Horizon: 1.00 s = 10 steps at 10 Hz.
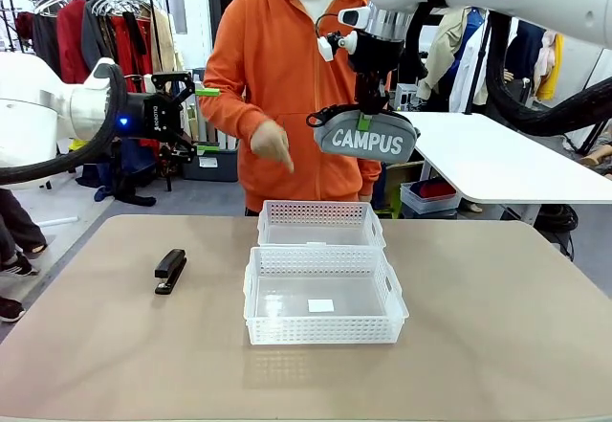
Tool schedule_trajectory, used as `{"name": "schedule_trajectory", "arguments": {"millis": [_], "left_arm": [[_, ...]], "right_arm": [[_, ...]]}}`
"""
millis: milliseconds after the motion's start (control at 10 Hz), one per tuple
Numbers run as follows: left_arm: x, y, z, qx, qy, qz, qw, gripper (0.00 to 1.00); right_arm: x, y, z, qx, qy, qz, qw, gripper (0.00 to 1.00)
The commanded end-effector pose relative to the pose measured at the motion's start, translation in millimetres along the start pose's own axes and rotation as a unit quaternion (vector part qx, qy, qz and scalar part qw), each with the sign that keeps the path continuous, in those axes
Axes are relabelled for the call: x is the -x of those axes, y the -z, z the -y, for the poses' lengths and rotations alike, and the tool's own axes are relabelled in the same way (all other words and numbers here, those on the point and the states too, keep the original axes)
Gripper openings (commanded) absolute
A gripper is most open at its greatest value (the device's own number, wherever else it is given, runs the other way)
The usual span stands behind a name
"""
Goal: Distribute items into two baskets.
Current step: Place the picked Pencil pouch into the Organizing basket as instructed by the person.
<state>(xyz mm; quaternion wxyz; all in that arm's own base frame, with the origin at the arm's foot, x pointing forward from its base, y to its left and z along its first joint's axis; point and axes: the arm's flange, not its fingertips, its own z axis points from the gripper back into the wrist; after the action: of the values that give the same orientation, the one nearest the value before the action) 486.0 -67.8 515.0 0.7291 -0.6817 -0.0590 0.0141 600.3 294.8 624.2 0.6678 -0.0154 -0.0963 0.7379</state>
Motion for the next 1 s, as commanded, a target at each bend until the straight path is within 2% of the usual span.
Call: {"name": "schedule_trajectory", "arguments": {"millis": [0,900], "left_arm": [[1.5,-1.4,1.6,0.001,0.000,0.002,1.000,1.00],[1.5,-1.4,1.6,0.001,0.000,0.002,1.000,1.00]], "right_arm": [[-0.3,-2.2,0.0,0.002,0.000,0.001,1.000,0.00],[-0.3,-2.2,0.0,0.002,0.000,0.001,1.000,0.00]]}}
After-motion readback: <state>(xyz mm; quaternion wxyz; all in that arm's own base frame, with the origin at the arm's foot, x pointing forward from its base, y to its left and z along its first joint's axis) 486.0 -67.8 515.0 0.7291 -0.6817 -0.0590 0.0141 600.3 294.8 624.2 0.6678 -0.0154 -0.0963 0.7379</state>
